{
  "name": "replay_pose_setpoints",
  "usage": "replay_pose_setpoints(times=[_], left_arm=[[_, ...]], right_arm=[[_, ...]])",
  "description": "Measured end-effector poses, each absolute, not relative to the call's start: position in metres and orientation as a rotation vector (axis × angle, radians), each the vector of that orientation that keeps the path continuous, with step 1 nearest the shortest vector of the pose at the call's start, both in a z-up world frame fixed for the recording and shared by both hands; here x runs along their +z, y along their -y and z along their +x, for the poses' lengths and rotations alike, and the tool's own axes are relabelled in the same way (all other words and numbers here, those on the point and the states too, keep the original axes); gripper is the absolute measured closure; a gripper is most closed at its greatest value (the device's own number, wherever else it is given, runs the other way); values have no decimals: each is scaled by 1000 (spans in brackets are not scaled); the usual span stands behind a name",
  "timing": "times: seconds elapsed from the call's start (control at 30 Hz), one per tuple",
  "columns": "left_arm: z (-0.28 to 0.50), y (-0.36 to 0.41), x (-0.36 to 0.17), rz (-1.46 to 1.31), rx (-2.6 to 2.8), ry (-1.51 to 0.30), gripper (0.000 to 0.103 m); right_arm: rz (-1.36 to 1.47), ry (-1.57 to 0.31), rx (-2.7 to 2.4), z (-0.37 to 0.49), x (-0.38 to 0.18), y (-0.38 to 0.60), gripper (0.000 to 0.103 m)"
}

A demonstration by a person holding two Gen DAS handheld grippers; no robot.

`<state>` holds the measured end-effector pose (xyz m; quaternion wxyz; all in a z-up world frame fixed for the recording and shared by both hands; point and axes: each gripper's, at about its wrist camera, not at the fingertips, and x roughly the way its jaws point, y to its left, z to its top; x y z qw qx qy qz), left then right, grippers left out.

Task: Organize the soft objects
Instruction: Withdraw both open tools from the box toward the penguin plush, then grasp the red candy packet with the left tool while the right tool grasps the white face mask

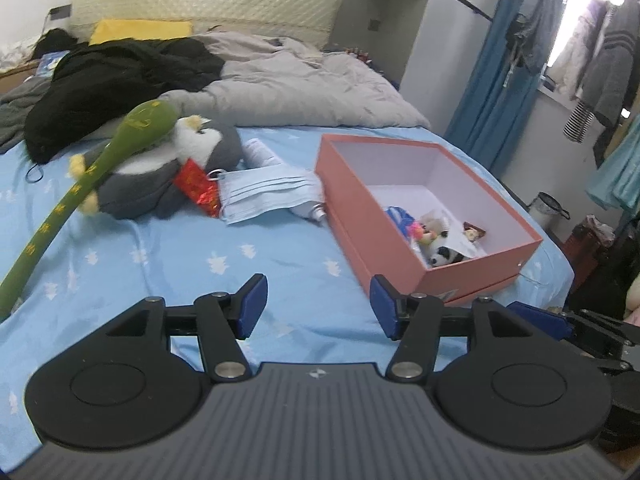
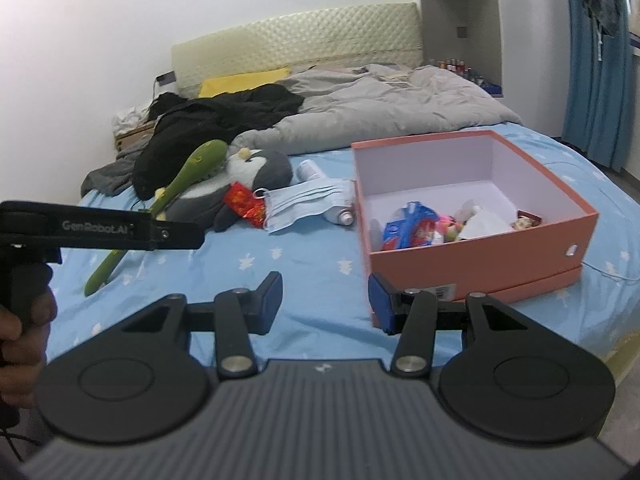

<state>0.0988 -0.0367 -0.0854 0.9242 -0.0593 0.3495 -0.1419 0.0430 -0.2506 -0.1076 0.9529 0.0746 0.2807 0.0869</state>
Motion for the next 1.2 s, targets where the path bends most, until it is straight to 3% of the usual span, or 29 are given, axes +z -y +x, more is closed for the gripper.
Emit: replay_pose_setpoints(times=[0.53, 1.2], left_arm=[[131, -19, -126, -210, -168, -737, 40], [301, -52, -219, -290, -122, -776, 40]], right_arm=[[72, -610, 284, 79, -128, 202, 52], [-188, -591, 280, 227, -189, 140, 53]])
